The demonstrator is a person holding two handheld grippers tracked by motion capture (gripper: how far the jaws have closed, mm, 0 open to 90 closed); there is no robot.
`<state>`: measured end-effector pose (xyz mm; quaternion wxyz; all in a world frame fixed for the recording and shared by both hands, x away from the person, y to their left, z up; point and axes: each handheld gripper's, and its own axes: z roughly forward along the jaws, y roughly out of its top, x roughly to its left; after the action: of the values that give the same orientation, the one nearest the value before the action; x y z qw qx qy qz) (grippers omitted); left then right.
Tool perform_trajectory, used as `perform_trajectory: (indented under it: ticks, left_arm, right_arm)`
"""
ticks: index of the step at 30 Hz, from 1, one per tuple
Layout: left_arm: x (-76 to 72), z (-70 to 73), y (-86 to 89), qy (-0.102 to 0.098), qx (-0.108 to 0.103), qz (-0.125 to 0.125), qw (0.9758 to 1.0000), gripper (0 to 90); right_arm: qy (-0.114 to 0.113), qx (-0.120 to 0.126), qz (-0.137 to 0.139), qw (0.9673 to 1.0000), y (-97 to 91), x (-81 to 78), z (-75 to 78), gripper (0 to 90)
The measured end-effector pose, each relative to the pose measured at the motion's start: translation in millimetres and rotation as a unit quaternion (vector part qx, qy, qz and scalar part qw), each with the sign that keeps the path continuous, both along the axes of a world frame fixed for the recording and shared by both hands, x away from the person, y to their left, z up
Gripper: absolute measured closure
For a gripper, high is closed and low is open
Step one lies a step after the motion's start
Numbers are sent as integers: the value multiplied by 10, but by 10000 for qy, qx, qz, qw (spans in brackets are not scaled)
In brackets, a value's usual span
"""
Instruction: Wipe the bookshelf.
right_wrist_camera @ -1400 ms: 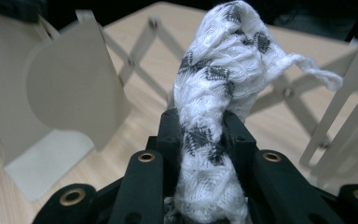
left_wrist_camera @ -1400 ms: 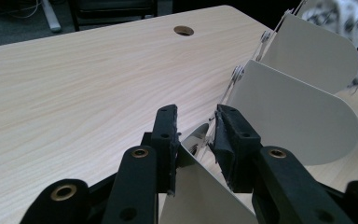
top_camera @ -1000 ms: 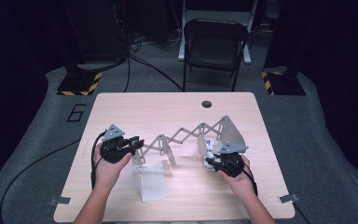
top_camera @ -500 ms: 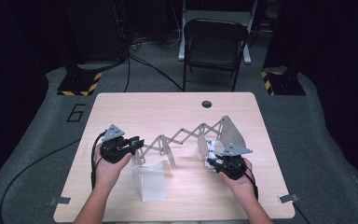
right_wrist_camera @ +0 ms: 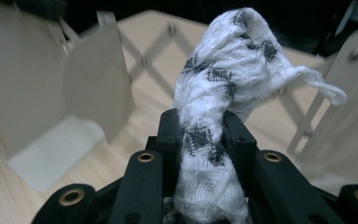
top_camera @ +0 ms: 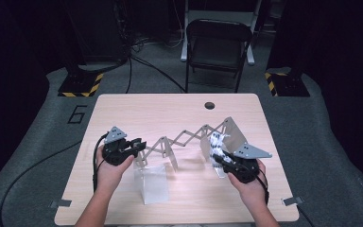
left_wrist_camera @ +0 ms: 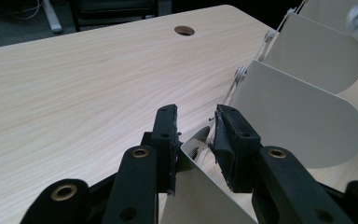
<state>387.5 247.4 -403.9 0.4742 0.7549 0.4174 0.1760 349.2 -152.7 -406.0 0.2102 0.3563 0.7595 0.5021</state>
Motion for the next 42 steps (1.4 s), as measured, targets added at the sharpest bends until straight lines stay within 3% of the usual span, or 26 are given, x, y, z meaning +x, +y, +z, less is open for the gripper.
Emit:
perform_trajectory:
  ticks: [2,3,5,10,14,18,20,21,23,24,25,27,29,31,34,36,38,40,42]
  left_arm:
    - [0,-1,0,0,-11,-1,10000,695]
    - [-2,-2,-2,2,-18,8,10000,695]
    - [0,-2,0,-12,-8,-1,10000,695]
    - [-2,-5,0,-23,-26,8,10000,695]
    - [-4,-7,0,-32,-26,11,10000,695]
    - [-7,-9,1,-39,-26,15,10000,694]
    - [-6,-9,1,-41,-35,15,10000,693]
    - [-5,-10,1,-43,-42,17,10000,693]
    - [-5,-10,1,-45,-40,14,10000,693]
    - [-5,-10,1,-44,-42,15,10000,693]
    - [-5,-10,1,-43,-44,16,10000,693]
    - [-5,-11,1,-44,-45,16,10000,693]
    - [-5,-11,1,-43,-49,16,10000,693]
    - [-6,-11,1,-45,-49,17,10000,693]
    - [-6,-12,4,-38,-56,14,10000,693]
    - [-7,-12,4,-40,-48,2,10000,689]
    - [-6,-13,4,-38,-52,1,10000,686]
    - [-6,-13,5,-37,-52,-3,10000,686]
    - [-6,-13,5,-39,-50,-3,10000,686]
  right_arm:
    - [-123,253,141,9995,19,-23,143,726]
    - [-246,240,145,9993,90,-30,223,726]
    - [-273,52,141,9995,185,4,211,725]
    - [-141,-201,73,9997,379,75,31,724]
    - [105,-618,8,9980,614,139,-274,723]
    - [625,-979,-11,9932,752,268,-598,724]
    - [800,-1003,-42,9917,797,316,-677,724]
    - [749,-1041,-54,9917,804,328,-669,725]
    - [529,-747,-108,9957,819,327,-523,725]
    - [219,-478,-128,9985,815,294,-351,725]
    - [-6,-335,-173,9993,819,273,-266,725]
    - [-378,-185,-174,9990,823,228,-86,725]
    - [-506,-185,-128,9985,851,220,10,725]
    - [-333,-343,-33,9989,896,266,-40,726]
    - [363,-777,187,9961,1008,394,-379,729]
    - [628,-975,188,9931,1051,436,-593,731]
    - [821,-1136,119,9901,1079,465,-704,731]
    - [820,-1264,88,9885,1084,488,-752,731]
    - [823,-1187,65,9895,1064,485,-711,730]
